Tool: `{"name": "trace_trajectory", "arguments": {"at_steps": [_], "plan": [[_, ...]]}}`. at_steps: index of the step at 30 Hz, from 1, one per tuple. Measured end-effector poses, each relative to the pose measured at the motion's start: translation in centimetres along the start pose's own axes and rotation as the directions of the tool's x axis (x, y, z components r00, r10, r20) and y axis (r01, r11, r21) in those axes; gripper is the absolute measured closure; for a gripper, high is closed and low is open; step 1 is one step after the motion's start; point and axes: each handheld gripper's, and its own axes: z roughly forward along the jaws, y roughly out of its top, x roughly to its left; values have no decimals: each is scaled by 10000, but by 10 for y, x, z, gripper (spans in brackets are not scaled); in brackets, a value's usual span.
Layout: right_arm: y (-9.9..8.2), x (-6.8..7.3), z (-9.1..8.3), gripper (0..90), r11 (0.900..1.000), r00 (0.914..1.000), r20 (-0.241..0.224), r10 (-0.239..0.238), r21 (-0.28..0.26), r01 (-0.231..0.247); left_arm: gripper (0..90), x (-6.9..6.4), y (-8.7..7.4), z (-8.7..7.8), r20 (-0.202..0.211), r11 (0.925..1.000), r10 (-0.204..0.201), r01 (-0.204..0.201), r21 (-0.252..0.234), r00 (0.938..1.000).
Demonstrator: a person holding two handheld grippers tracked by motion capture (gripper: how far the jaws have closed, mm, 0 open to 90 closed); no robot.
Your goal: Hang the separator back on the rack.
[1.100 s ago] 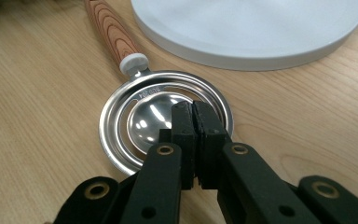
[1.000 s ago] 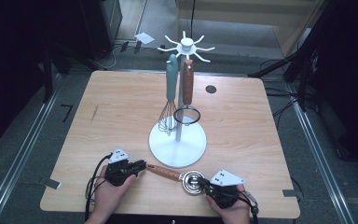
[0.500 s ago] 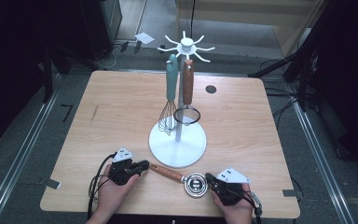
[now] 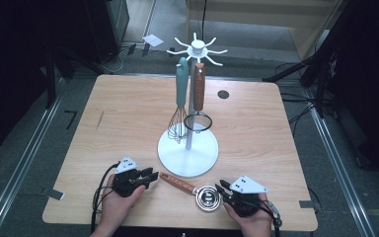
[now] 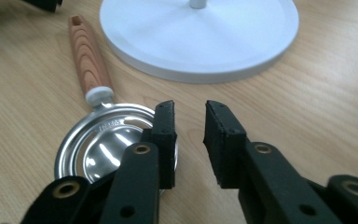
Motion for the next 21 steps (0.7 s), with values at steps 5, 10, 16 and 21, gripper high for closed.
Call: {"name": "trace_trajectory", "arguments": {"at_steps": [5,10,16,21], "plan": [[21,-1,-2,693,9992,9985,-462,-305,227,316,413,23,-1,-25,-482,9954,-360,315,-910,9982],[39,2,0,649,9943,9921,-1110,-581,831,675,181,46,-2,-51,-1552,9832,-1020,759,-1659,9826],[56,11,14,579,9627,9786,-1620,-1266,2176,1606,0,68,-7,-76,-1687,9774,-1158,821,-1949,9788],[70,23,29,564,9287,9625,-2159,-1643,2949,2247,0,82,-14,-92,-1910,9691,-1477,1034,-2240,9704]]}}
